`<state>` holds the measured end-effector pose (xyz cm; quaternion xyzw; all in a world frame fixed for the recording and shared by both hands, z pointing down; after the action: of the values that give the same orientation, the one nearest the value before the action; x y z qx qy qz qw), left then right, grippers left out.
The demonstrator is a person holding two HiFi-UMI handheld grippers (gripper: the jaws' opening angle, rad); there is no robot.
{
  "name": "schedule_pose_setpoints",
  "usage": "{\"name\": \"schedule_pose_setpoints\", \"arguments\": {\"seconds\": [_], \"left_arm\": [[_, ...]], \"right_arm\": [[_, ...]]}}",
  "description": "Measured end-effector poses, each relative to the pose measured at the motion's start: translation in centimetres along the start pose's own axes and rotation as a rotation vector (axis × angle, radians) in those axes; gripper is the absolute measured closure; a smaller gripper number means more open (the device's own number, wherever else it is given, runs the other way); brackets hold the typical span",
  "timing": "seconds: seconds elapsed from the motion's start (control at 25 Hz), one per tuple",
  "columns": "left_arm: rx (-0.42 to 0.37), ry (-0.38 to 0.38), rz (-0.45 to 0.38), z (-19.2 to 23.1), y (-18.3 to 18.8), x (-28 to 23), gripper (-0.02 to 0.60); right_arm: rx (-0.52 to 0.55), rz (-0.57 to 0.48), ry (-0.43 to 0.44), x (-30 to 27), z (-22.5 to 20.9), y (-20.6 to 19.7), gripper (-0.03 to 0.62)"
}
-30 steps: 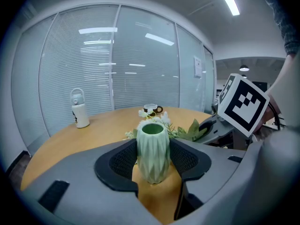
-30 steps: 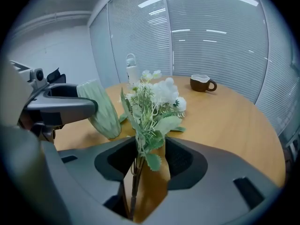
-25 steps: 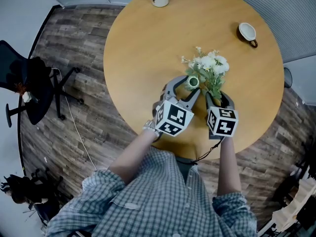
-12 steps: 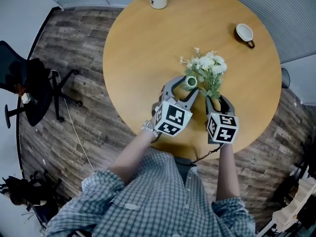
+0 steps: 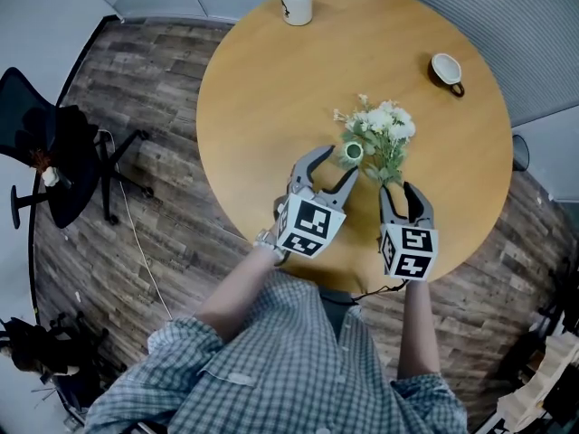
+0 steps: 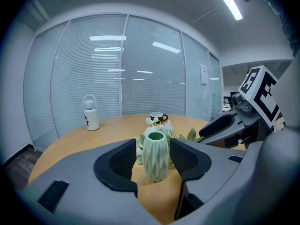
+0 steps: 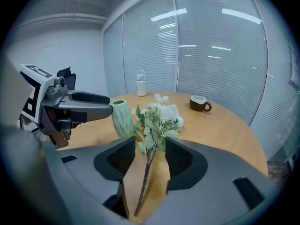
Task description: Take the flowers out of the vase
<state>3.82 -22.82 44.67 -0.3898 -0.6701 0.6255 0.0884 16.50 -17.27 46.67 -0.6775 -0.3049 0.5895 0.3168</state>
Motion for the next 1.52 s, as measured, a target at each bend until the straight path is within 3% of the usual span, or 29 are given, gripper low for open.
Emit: {"name": "schedule_pose_setpoints", "arguments": {"seconds": [0.2,0.36,0.44,0.68,1.04,1.52], "left_arm": [[0.014,0.024,-0.019,0.5,1.1,2.0,0.368],[-0.016,0.024,-0.025,0.4,2.6,3.6,0.554],[-0.025,0.017,-0.051,0.4,3.6,4.3,0.571],[-0.046,-0.015,-0.093,0.0,6.8,6.4,0.574],[0.179,-0.067,-0.142,-0.3,8.7,9.9,0.574],[0.170,-0.101,-0.192,-2.3,11.3,12.1,0.574]], "right_arm": [[-0.021,-0.074,-0.005,2.2,0.8,1.0,0.437],[-0.067,-0.154,-0.008,4.5,1.2,2.3,0.522],[-0.082,-0.186,0.005,5.6,1.6,2.9,0.550],[-0.179,-0.269,0.083,8.3,1.9,5.2,0.580],[-0.250,-0.328,0.156,11.2,2.3,7.1,0.583],[-0.197,-0.365,0.227,14.1,3.7,8.7,0.583]]}}
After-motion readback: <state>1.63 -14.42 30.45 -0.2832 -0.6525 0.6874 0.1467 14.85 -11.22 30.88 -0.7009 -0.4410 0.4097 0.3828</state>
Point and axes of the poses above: the fingertips, and each gripper's own axes: x backward along the fingers, z to its left, y out of its top, the point moved 3 cm from there along x, backward along the fingers, and after that the axes turned 10 degrees about -x, right-handed, at the moved point
